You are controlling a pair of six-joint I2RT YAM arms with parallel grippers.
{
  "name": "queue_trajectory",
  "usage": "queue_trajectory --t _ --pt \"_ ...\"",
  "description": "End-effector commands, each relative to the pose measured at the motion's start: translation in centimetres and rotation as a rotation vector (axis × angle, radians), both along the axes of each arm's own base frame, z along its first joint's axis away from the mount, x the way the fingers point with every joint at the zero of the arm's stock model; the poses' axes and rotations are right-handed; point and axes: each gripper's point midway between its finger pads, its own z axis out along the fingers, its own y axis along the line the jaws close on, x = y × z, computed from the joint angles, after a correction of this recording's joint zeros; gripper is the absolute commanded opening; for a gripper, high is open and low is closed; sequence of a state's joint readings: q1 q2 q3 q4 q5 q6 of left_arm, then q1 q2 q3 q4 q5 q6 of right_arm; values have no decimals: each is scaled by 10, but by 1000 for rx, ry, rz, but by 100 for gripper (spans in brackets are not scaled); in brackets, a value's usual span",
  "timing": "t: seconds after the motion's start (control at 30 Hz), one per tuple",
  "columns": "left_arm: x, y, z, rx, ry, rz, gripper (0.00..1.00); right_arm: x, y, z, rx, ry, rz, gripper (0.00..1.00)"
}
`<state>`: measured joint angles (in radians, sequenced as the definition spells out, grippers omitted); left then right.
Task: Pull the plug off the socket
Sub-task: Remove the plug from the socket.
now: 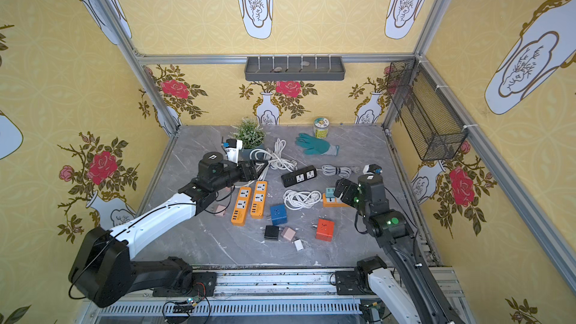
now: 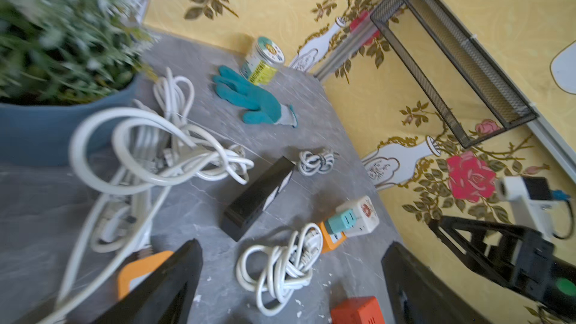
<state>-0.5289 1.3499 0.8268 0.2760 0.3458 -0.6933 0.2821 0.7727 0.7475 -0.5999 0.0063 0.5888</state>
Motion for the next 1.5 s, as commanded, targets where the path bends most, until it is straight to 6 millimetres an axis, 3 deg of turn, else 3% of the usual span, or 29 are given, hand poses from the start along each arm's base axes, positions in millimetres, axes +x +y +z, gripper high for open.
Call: queue_trajectory --t 0.0,0.1,0.23,0.3,0.4,0.57,0.83,1.07,1.2,1.3,1.47 --pt "-10 -36 6 -90 48 -153 95 -5 14 -14 109 153 125 98" --pt "-13 -56 -1 -115 97 -219 94 5 0 -25 111 248 121 98" --pt "-14 -65 -9 -143 136 -244 93 19 -11 -31 15 324 154 98" --pt "-15 -65 -10 -151 131 -243 93 28 -4 -30 36 318 212 98" --pt "-15 -63 -10 -157 118 -240 93 38 6 -41 -93 371 275 98" --pt "-18 -61 -10 -148 101 -246 93 42 -6 -77 -244 556 300 98" --pt "-22 -55 -11 -119 75 -240 93 44 -7 -99 -280 629 323 99" --pt "-20 -55 -13 -119 79 -241 93 39 4 -114 -348 684 418 89" --pt "-20 -55 -14 -119 84 -242 93 41 16 -118 -344 682 458 75" --pt "-20 -55 -14 -120 84 -243 93 43 31 -117 -325 672 495 63" --pt "-22 -62 -15 -135 106 -282 93 44 61 -113 -317 647 534 51"
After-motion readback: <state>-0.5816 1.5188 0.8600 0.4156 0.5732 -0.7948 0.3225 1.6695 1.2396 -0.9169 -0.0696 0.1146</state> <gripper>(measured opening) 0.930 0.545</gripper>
